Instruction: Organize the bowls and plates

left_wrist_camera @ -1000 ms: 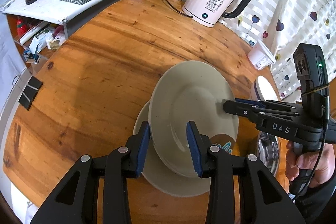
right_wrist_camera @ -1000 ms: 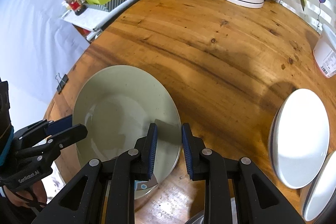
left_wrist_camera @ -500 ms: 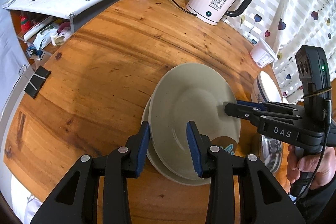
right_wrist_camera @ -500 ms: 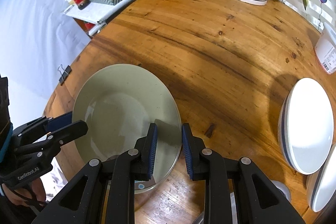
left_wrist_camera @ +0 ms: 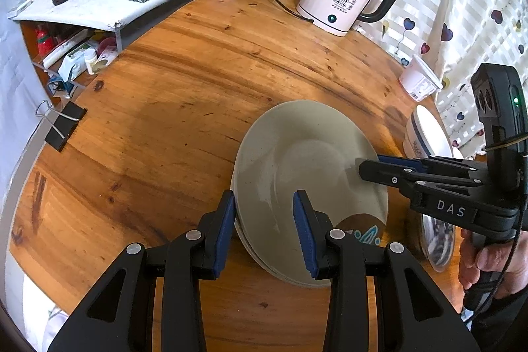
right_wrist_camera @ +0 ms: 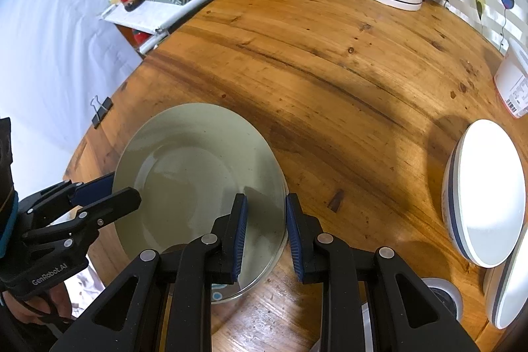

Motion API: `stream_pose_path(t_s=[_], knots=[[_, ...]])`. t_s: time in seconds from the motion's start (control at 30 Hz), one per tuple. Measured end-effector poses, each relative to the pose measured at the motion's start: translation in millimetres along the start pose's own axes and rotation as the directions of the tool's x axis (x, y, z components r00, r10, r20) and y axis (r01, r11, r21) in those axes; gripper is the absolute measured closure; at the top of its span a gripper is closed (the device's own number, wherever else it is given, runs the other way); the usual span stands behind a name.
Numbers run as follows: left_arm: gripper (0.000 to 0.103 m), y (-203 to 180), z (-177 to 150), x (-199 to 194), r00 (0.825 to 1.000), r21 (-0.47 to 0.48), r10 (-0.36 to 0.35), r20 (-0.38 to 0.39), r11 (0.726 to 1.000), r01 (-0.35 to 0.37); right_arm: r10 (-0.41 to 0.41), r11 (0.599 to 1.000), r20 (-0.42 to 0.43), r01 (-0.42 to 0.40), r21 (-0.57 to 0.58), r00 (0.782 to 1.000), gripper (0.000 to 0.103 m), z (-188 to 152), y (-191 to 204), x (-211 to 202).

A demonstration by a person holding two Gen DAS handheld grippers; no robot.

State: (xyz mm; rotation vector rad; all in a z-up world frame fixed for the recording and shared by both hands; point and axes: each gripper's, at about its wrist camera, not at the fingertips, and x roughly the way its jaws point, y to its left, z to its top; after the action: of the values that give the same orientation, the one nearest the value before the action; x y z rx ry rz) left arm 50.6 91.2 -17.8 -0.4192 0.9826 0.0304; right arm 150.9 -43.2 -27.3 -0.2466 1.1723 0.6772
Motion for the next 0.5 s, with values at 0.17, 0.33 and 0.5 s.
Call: stream_pose_path(t_s=[0.17,0.33,0.5], knots=[[0.066,-1.0,-1.0,0.3,1.0,0.01,0.009,0.005,1.0,-0.009,-0.006,1.0,0.009,0.006,-0.003,1.0,0.08,-1.3,0.4,-1.5],[0.066,-4.1,-2.6,0.3,1.0,0.026,0.023,0.01,0.999,-0.023,-0.014,1.0,0.017,0.014,-0.006,1.0,0.079,-2.9,2.6,-1.7],[0.066,-4.7,-3.2,0.6,0.999,0.038,0.029,0.017,0.999,-0.03,-0.019,1.0,0.025,0.019,-0.007,1.0,0.078,-4.8,3.8,-1.9]])
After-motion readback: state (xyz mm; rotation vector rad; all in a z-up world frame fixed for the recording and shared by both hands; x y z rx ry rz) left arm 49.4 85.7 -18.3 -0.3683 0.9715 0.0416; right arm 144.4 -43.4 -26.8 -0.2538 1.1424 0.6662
